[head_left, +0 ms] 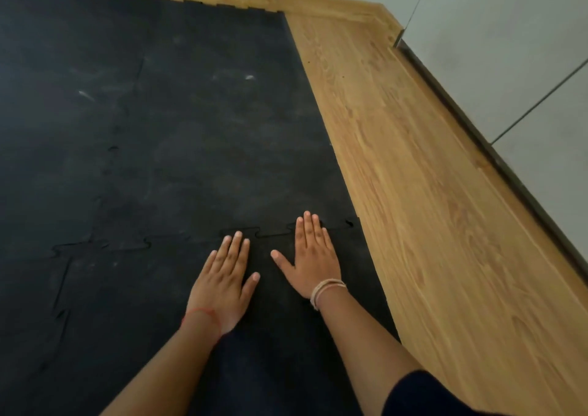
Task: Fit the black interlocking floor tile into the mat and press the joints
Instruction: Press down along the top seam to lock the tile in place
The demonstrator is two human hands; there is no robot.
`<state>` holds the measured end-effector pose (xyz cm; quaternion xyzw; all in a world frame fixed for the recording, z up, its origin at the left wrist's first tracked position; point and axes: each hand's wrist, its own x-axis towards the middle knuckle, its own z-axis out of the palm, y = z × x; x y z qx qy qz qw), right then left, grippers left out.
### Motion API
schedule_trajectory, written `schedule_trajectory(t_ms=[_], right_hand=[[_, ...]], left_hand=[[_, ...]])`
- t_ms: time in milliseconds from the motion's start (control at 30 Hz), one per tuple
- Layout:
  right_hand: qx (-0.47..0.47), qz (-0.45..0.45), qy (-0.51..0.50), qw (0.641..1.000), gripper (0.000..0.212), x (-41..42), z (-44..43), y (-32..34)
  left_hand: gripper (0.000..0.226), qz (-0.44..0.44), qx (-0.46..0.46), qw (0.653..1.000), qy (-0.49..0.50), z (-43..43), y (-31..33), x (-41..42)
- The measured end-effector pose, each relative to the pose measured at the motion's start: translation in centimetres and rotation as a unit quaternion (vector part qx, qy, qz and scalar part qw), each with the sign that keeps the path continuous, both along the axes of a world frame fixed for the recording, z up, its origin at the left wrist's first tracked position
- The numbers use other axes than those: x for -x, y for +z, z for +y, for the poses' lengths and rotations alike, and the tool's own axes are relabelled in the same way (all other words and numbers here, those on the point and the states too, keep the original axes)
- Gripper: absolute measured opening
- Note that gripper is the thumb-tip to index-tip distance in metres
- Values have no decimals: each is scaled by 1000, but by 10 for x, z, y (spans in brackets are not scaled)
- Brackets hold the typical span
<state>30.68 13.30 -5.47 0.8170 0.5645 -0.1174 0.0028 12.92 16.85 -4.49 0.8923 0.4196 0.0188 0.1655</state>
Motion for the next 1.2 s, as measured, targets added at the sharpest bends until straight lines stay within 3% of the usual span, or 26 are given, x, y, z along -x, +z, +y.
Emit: schedule_trajectory(t_ms=[100,233,433,567,667,800,1067,1200], right_hand=[[-26,48,-52,997,80,-12,-12,1],[-36,-46,-188,980,92,-13,-43,-8],[3,-28,-180,983,90,-14,-38,-6],[9,69,-177,982,85,-37,-39,8],[2,-18,-137,990,82,-57,-51,1],[-10,-27,-128,991,82,-54,-51,-7],[22,-21,-127,991,81,-53,-57,1],[-4,4,-77,997,81,9,-163,2]], left_hand=[[60,11,-30,999,-3,15,-10,-7],[69,1,-21,1000,-10,12,-16,-5],[68,26,0,999,-22,14,-9,-20],[61,12,-8,995,-97,11,-10,-62],[67,11,-27,995,-100,12,-20,-64],[67,6,-22,995,-101,14,-19,-63],[62,52,-8,996,-76,7,-13,-63],[64,5,17,1000,21,-75,-7,27]])
